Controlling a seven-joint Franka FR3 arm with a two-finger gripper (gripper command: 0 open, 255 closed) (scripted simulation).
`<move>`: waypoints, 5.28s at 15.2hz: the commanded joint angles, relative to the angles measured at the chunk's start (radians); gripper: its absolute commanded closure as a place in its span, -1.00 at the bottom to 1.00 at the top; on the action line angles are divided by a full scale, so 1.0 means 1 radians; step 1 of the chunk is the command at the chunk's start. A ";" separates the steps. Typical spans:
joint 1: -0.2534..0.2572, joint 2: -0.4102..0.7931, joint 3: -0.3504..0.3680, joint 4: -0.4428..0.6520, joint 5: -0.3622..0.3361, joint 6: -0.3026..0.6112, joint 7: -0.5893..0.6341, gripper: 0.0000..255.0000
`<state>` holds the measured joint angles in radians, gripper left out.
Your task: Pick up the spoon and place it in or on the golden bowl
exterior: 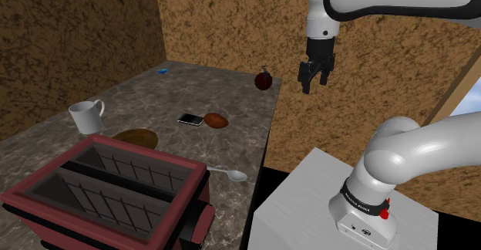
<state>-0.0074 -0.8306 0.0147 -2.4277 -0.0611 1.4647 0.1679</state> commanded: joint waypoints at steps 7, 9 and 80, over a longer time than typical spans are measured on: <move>0.071 0.027 0.060 -0.111 0.088 0.206 0.024 -1.00; 0.095 0.047 0.083 -0.139 0.117 0.279 0.030 -1.00; 0.303 0.492 0.360 0.015 0.268 0.877 0.101 1.00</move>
<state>0.2959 -0.3311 0.3765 -2.4219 0.2066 2.3589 0.2690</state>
